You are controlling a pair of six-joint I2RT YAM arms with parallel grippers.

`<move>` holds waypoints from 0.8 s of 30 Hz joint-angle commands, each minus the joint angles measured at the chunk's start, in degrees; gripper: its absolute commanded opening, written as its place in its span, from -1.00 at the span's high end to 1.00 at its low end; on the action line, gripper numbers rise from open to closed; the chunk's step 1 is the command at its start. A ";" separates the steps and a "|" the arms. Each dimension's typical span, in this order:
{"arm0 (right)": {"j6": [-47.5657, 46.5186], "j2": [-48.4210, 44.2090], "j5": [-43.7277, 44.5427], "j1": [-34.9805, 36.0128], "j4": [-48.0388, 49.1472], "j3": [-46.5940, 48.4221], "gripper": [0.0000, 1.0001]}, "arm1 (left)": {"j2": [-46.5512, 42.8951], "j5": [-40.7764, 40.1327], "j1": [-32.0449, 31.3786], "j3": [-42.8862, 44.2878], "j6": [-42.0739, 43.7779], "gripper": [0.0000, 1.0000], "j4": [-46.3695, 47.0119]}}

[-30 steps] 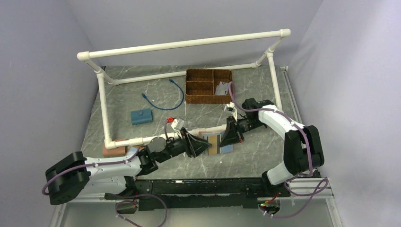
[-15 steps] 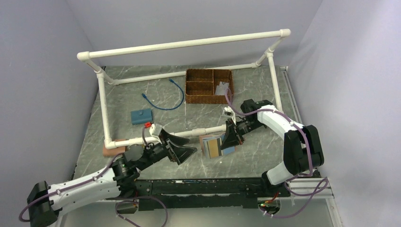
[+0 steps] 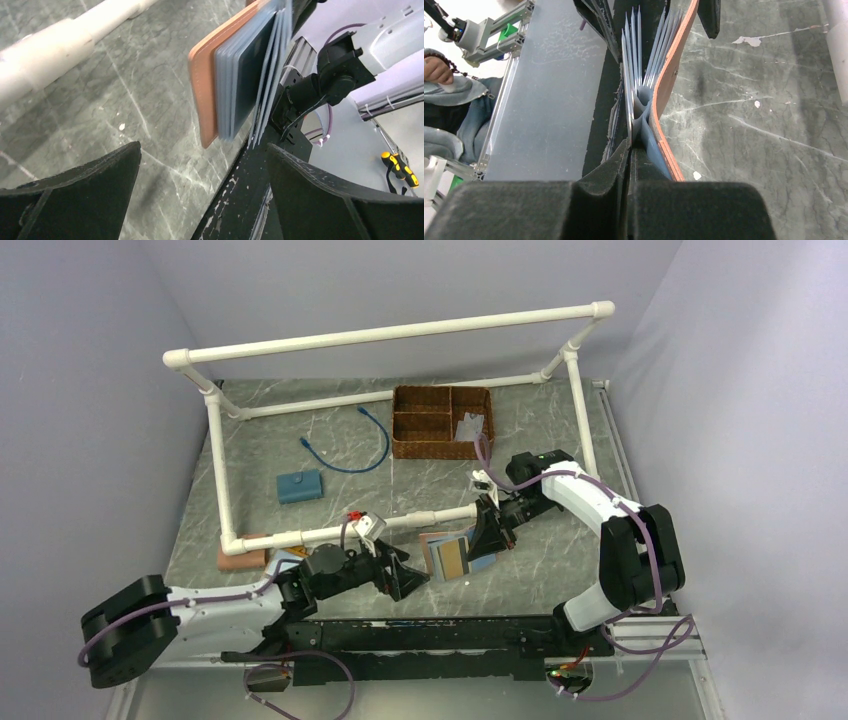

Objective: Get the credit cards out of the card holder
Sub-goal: Remove the credit card from the card holder.

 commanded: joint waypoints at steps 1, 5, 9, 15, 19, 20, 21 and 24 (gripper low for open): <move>-3.72 -0.20 -3.34 0.39 -1.91 2.40 1.00 | 3.97 4.62 0.09 2.82 5.36 -0.99 12.43; -4.46 -0.07 -3.35 0.56 -2.58 2.57 1.00 | 6.61 5.79 0.10 3.63 6.08 -0.99 14.35; -4.91 -0.15 -3.45 0.81 -2.93 2.59 1.00 | 7.98 6.91 0.11 4.40 6.00 -0.88 16.50; -4.97 -0.14 -3.37 0.92 -2.98 2.66 1.00 | 8.67 9.29 0.17 5.75 6.00 -0.45 16.47; -5.01 -0.13 -3.38 0.99 -3.04 2.66 1.00 | 9.06 10.02 0.17 6.07 5.76 -0.11 16.09; -5.13 -0.09 -3.37 1.01 -3.12 2.66 1.00 | 9.15 9.94 0.17 6.07 5.67 -0.05 16.15; -5.23 -0.13 -3.43 1.08 -3.13 2.66 1.00 | 9.31 9.93 0.24 6.08 5.58 -0.01 16.25; -5.18 -0.06 -3.31 1.27 -3.07 2.66 1.00 | 9.62 9.91 0.32 6.22 5.39 0.03 16.54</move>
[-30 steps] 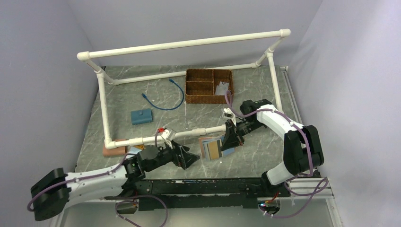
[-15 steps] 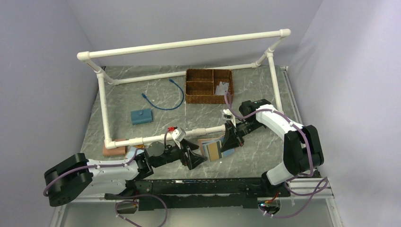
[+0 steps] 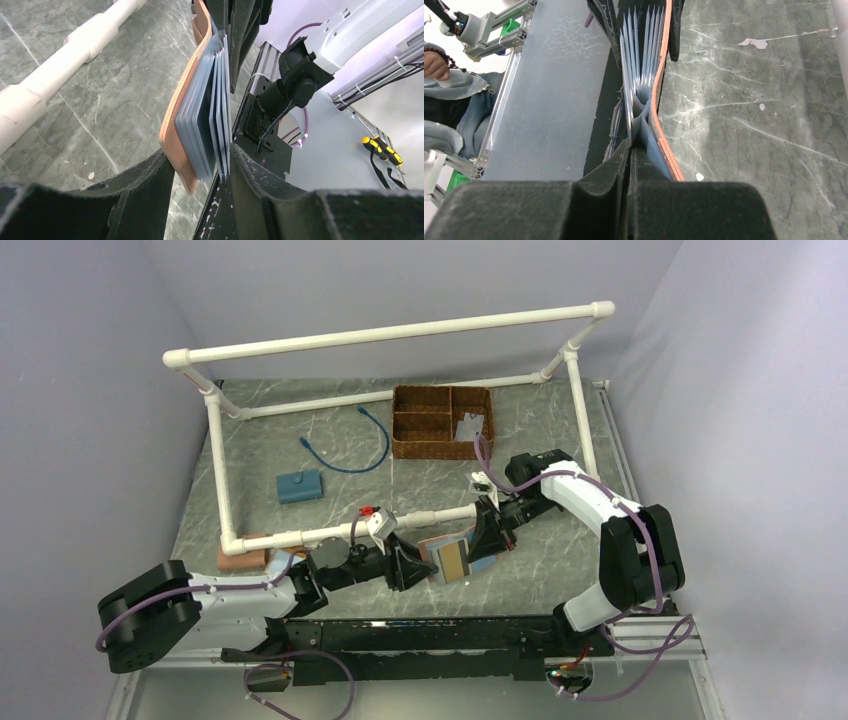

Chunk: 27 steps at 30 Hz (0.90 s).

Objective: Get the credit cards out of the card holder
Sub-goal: Remove the credit card from the card holder.

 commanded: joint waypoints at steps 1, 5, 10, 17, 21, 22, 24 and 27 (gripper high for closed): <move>-2.46 -0.08 -3.29 0.51 -0.81 2.27 1.00 | 0.60 1.66 0.22 2.47 0.09 0.00 3.80; -2.02 0.13 -3.11 0.70 -0.45 2.27 1.00 | 1.15 2.47 0.39 2.68 -0.21 -0.09 4.73; -1.71 0.25 -2.94 0.79 -0.23 2.29 1.00 | 2.04 3.33 0.66 2.39 -0.74 0.14 6.94; -1.49 0.30 -2.87 0.88 -0.07 2.33 1.00 | 2.18 4.79 1.05 1.85 -1.11 0.97 8.09; -0.91 0.21 -2.57 0.86 0.41 2.36 1.00 | 1.14 5.44 1.71 -0.11 -1.88 1.00 10.31; -0.71 0.18 -2.53 0.88 0.57 2.31 1.00 | 0.84 5.67 2.09 -0.93 -2.41 1.00 11.38; -0.37 0.04 -2.44 0.88 0.91 2.27 1.00 | 0.22 6.40 2.90 -2.18 -3.75 1.00 13.15; -0.41 0.04 -2.44 0.88 0.92 2.27 1.00 | -0.28 8.91 4.20 -2.79 -5.36 1.00 13.73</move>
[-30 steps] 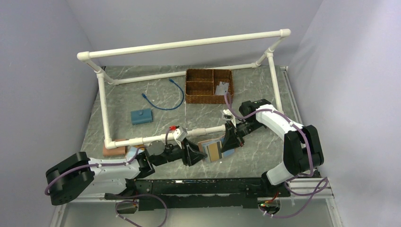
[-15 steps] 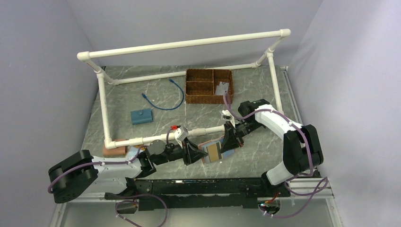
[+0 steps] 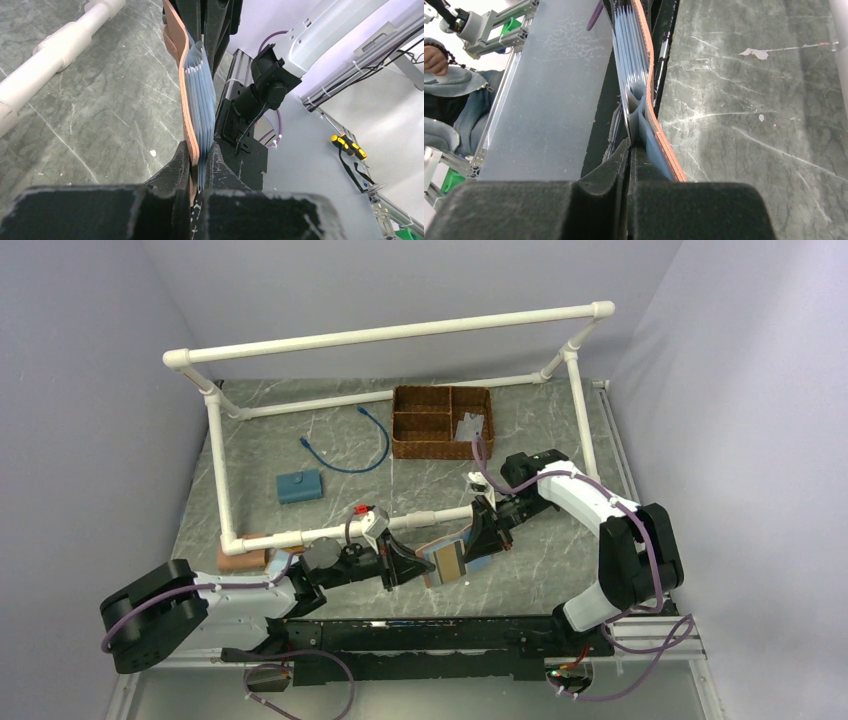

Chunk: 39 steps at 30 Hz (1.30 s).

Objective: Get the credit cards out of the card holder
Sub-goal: Remove the credit card from the card holder.

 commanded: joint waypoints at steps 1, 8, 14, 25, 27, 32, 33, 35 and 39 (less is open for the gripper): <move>-0.94 -0.30 -1.78 -0.14 -0.38 2.07 1.00 | -1.71 3.57 2.22 -1.05 -2.41 1.00 6.44; -1.78 -0.89 -1.88 -0.14 -0.71 1.92 1.00 | 1.06 9.11 5.59 -2.39 -6.38 1.00 12.25; -3.49 -0.69 -2.05 -0.14 -2.03 2.09 1.00 | 4.33 14.57 8.39 -2.37 -9.88 1.00 16.55; -1.45 -0.79 -1.28 -0.14 -0.20 1.74 1.00 | -2.71 15.47 10.61 -2.37 -8.57 1.00 7.43; -0.83 -0.74 -1.28 -0.15 0.17 1.74 1.00 | -4.90 14.91 10.67 -2.56 -8.21 1.00 5.11; 1.24 -0.73 -0.74 -0.24 1.77 1.61 1.00 | -8.37 13.38 10.78 -4.25 -8.43 1.00 2.76; 1.30 -0.75 -0.72 -0.23 1.77 1.58 1.00 | -8.76 13.06 10.78 -4.70 -8.64 1.00 2.84; 1.41 -0.76 -0.60 -0.23 1.91 1.57 1.00 | -9.61 12.82 10.78 -5.44 -9.07 1.00 2.92; 1.07 -0.68 -0.66 -0.24 1.64 1.57 1.00 | -11.71 12.39 10.82 -6.33 -9.41 1.00 0.96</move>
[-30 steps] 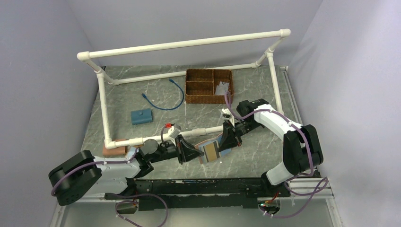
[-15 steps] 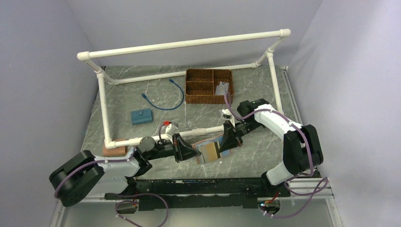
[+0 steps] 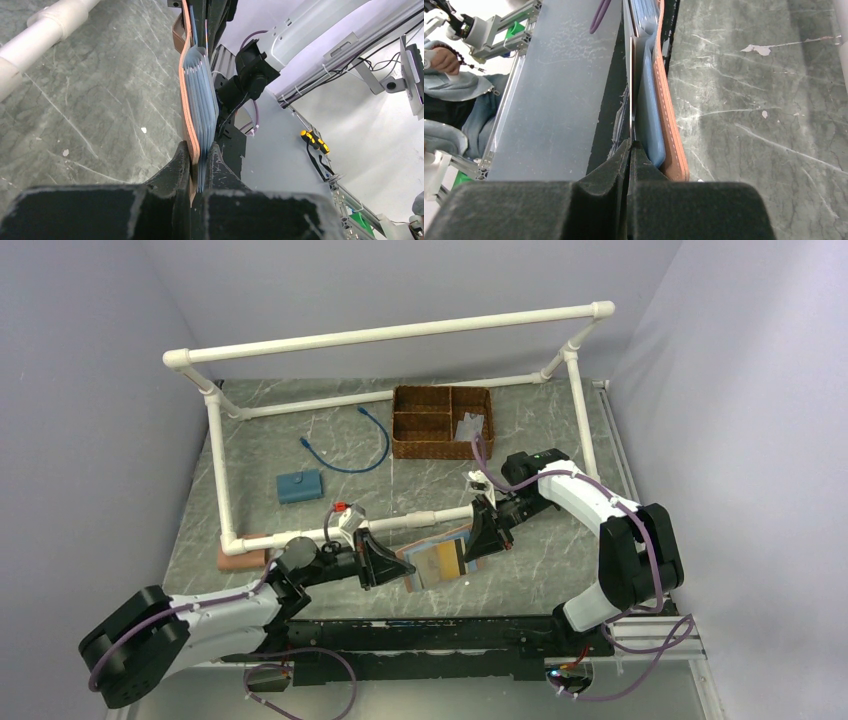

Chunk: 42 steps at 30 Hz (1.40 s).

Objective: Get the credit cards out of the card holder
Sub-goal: Remove the credit card from the card holder, then place the credit card in the storage box.

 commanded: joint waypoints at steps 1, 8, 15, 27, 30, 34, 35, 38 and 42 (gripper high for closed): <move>-0.96 -0.68 -0.37 -0.32 1.12 1.20 1.00 | -3.31 -1.17 0.20 -0.39 -0.59 1.00 0.77; -0.72 -0.54 0.02 -0.30 1.40 1.04 1.00 | -10.17 -4.67 0.55 -1.05 0.34 1.00 -9.75; -0.82 -0.43 -0.21 -0.30 1.26 1.02 1.00 | -16.06 -7.37 0.90 -1.32 -0.07 1.00 -19.41; -1.24 0.36 -0.30 -0.30 0.75 1.37 1.00 | -6.57 -5.87 0.99 2.62 -1.27 1.00 -20.92; -0.88 0.19 -0.16 -0.30 0.98 1.45 1.00 | -3.43 -5.48 0.99 2.59 -2.71 1.00 -18.84; -0.35 0.11 0.19 -0.30 1.39 1.55 1.00 | 0.53 -6.08 0.99 2.01 -5.23 1.00 -16.72; -0.27 0.09 0.22 -0.30 1.53 1.47 1.00 | 1.28 -6.45 1.03 2.00 -5.83 1.00 -16.75; -0.02 0.02 0.27 -0.30 1.66 1.46 1.00 | 3.27 -8.41 0.99 1.83 -7.86 1.00 -17.34; 0.03 -0.11 0.35 -0.30 1.90 1.37 1.00 | 5.05 -11.79 1.06 1.97 -11.31 1.00 -20.32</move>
